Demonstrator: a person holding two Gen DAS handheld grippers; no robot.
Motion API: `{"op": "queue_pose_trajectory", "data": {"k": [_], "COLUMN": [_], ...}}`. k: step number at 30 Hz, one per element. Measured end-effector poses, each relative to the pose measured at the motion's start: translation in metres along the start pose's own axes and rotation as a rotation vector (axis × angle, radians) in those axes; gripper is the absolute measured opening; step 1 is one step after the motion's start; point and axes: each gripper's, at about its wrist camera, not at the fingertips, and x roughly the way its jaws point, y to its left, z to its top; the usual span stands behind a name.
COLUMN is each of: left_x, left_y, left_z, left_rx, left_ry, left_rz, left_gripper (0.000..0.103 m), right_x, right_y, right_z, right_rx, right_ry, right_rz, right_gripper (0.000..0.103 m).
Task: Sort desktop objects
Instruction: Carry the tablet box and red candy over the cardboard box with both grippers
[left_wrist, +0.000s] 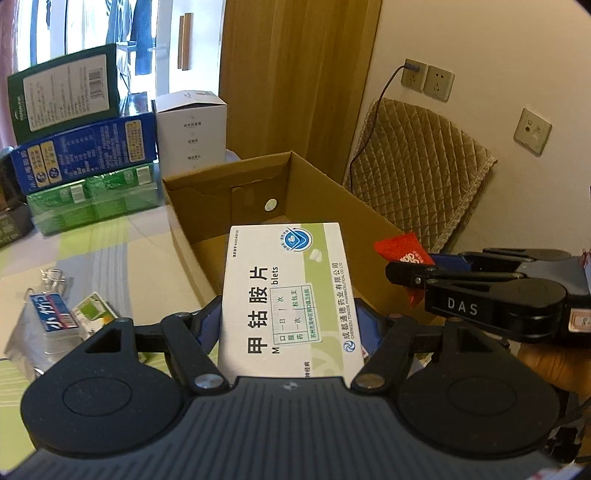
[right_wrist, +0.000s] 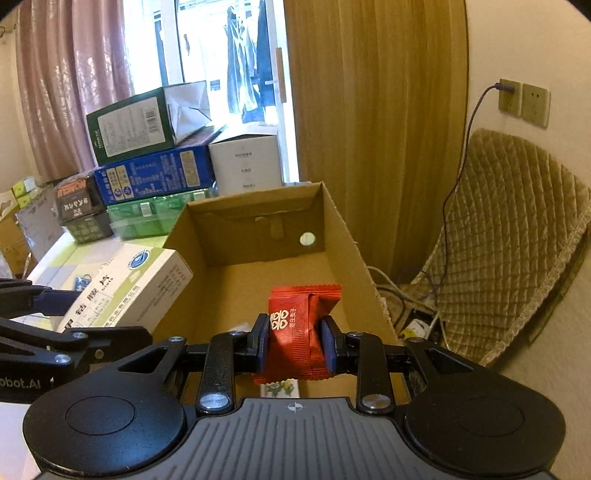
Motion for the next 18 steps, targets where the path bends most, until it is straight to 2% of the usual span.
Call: {"op": "queue_pose_trajectory", "data": {"k": [12,13,18], "left_x": [0.023,0.022,0.01], "left_y": [0.005,0.006,0.017], "left_z": [0.008,0.009,0.01], "left_rx": [-0.078,-0.085,-0.099], "left_ry": [-0.007,-0.014,-0.051], "left_rz": [-0.058,-0.054,-0.033], "left_gripper": [0.069,0.072,0.072], "right_x": [0.01,0.01,0.012], "right_y": [-0.009,-0.01,-0.009], "right_z": [0.0,0.0,-0.001], "right_rx": [0.016,0.017,0.014], "right_ry": [0.007,0.008,0.013], "right_rz": [-0.009,-0.009,-0.005], "right_gripper": [0.026,0.026,0.026]}}
